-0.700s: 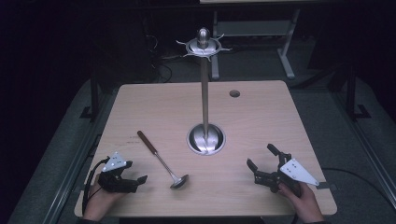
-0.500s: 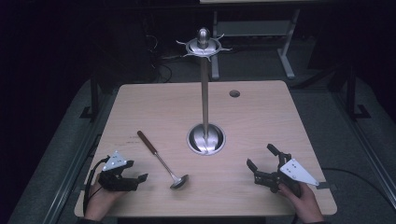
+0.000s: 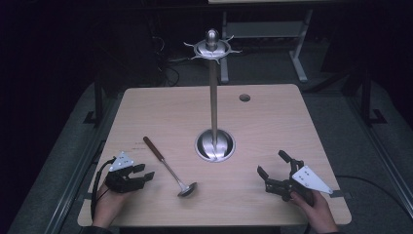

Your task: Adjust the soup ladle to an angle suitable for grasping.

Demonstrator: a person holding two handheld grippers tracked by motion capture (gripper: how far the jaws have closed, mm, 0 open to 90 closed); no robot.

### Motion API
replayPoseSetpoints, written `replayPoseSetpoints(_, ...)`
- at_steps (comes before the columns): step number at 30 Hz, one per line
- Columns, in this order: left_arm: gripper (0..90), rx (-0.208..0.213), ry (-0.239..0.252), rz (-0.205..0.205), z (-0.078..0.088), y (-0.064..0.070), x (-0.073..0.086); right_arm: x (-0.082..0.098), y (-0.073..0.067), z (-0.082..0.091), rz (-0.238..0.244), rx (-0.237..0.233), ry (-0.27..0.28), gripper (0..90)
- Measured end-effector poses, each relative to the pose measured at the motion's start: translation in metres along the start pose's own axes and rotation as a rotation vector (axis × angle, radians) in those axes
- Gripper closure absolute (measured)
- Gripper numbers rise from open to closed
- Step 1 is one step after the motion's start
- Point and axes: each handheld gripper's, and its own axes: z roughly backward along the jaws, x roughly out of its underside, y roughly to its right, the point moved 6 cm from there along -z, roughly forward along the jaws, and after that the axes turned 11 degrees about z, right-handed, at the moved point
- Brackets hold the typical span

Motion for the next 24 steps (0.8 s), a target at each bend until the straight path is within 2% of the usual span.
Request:
replayPoseSetpoints(2,54.6,0.000,0.002,0.006,-0.002,-0.001,-0.001,0.000,0.000,0.000,-0.001,0.004,-0.005,6.3)
replayPoseSetpoints(4,58.6,-0.004,-0.020,-0.008,-0.002,-0.004,-0.001,0.000,0.000,-0.002,-0.001,0.004,-0.005,6.3)
replayPoseSetpoints(7,65.2,0.006,-0.004,0.019,-0.003,-0.004,-0.005,0.000,-0.001,-0.001,0.008,0.007,-0.002,6.3)
replayPoseSetpoints(8,67.2,0.004,-0.011,0.013,-0.003,-0.004,-0.007,0.000,-0.002,-0.001,-0.004,0.009,-0.002,6.3)
replayPoseSetpoints(10,71.6,0.004,-0.010,0.010,-0.005,-0.003,-0.009,0.000,-0.001,0.000,-0.002,0.011,-0.001,6.3)
replayPoseSetpoints(11,73.5,0.002,-0.019,-0.005,-0.005,-0.004,-0.010,0.000,-0.002,0.000,0.002,0.010,-0.002,6.3)
replayPoseSetpoints(14,81.0,0.001,-0.012,-0.004,-0.008,-0.003,-0.013,0.000,-0.002,0.001,-0.006,0.010,-0.003,6.3)
replayPoseSetpoints(18,88.9,-0.003,-0.036,-0.009,-0.009,-0.005,-0.013,0.000,-0.002,0.001,-0.003,0.011,-0.002,6.3)
replayPoseSetpoints(24,89.9,-0.015,-0.018,0.001,-0.014,-0.008,-0.021,0.000,-0.002,0.001,-0.004,0.013,-0.004,6.3)
